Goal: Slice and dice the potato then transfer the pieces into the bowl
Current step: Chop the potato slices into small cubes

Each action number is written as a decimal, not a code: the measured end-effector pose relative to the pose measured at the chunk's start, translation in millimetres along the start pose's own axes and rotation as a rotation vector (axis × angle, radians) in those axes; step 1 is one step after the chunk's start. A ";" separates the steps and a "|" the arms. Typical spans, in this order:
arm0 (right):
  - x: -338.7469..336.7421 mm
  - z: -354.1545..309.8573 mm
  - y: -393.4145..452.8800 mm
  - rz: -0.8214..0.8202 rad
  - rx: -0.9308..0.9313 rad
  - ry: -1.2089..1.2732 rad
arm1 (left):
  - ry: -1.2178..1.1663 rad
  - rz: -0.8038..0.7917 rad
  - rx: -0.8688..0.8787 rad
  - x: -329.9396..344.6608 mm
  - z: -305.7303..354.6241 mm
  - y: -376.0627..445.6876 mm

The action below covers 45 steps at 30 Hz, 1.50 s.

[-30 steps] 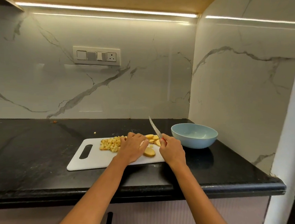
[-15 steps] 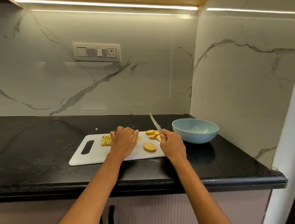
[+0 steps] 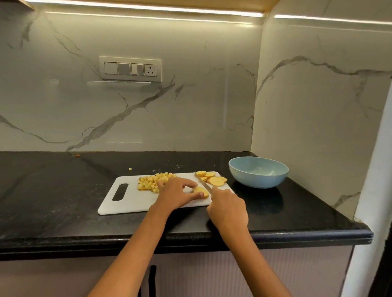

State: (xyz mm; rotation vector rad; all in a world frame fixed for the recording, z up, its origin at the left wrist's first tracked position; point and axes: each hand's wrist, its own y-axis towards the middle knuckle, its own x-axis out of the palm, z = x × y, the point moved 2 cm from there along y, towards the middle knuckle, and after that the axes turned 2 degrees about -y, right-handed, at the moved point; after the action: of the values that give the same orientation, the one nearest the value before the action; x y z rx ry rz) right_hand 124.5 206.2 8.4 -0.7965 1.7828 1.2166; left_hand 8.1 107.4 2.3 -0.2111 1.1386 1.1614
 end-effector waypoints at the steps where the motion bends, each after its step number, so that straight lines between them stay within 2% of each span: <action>1: -0.7 -0.9 -1.0 -0.010 -0.002 -0.011 | -0.002 -0.002 -0.007 0.1 -0.2 0.5; 18: -18.6 -11.9 -2.4 -0.158 -0.077 -0.114 | 0.068 -0.031 -0.033 -2.5 3.0 1.1; 31: -24.4 -13.2 -30.6 -0.128 -0.124 -0.195 | 0.009 -0.036 -0.009 0.0 1.7 -3.7; 39: -19.9 -0.4 -26.0 -0.103 0.033 -0.009 | -0.065 0.017 -0.001 0.2 2.0 -6.4; 45: -19.4 -2.8 -22.6 -0.137 0.021 0.010 | -0.059 0.028 -0.012 -1.0 2.2 -6.1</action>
State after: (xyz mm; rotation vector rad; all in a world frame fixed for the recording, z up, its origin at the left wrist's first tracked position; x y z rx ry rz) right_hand 151.8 197.0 16.5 -0.8988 1.7165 1.1048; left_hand 14.4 105.5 1.6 -0.1694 1.0857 1.1922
